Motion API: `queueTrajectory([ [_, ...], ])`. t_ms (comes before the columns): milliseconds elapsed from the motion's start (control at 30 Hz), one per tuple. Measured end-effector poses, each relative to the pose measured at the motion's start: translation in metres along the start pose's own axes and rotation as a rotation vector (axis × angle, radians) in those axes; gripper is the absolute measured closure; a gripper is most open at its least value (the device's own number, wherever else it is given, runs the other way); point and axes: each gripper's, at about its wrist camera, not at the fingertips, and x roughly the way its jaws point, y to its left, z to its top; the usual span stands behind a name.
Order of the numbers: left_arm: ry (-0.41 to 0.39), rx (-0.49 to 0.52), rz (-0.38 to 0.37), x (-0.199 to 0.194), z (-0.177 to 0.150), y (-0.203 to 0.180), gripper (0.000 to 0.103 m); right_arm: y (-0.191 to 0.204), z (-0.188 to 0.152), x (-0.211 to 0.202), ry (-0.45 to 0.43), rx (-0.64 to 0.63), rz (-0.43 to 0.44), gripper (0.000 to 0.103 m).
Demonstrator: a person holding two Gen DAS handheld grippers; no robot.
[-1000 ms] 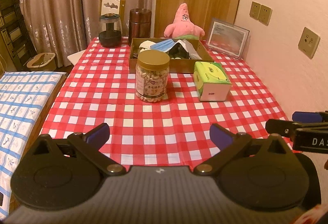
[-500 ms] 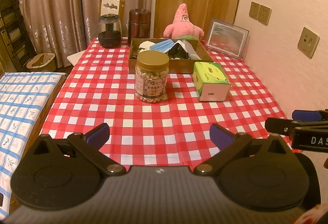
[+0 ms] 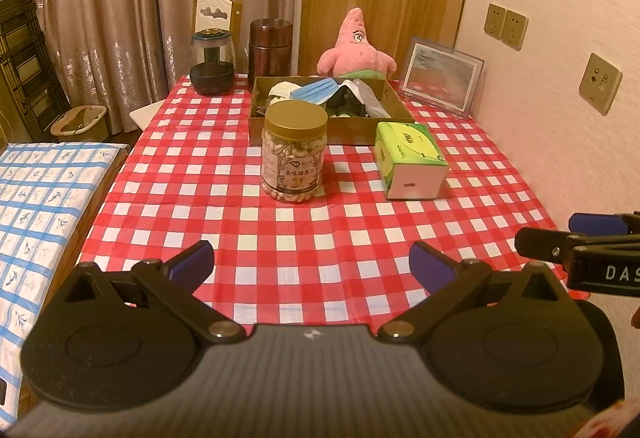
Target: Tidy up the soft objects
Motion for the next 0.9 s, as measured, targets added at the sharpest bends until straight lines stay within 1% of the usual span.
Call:
queueTrajectory([
  [900, -0.002, -0.001, -0.002, -0.0016, 0.0014, -0.0026, 0.000, 0.0015, -0.0011, -0.0004, -0.002, -0.002, -0.001, 0.024],
])
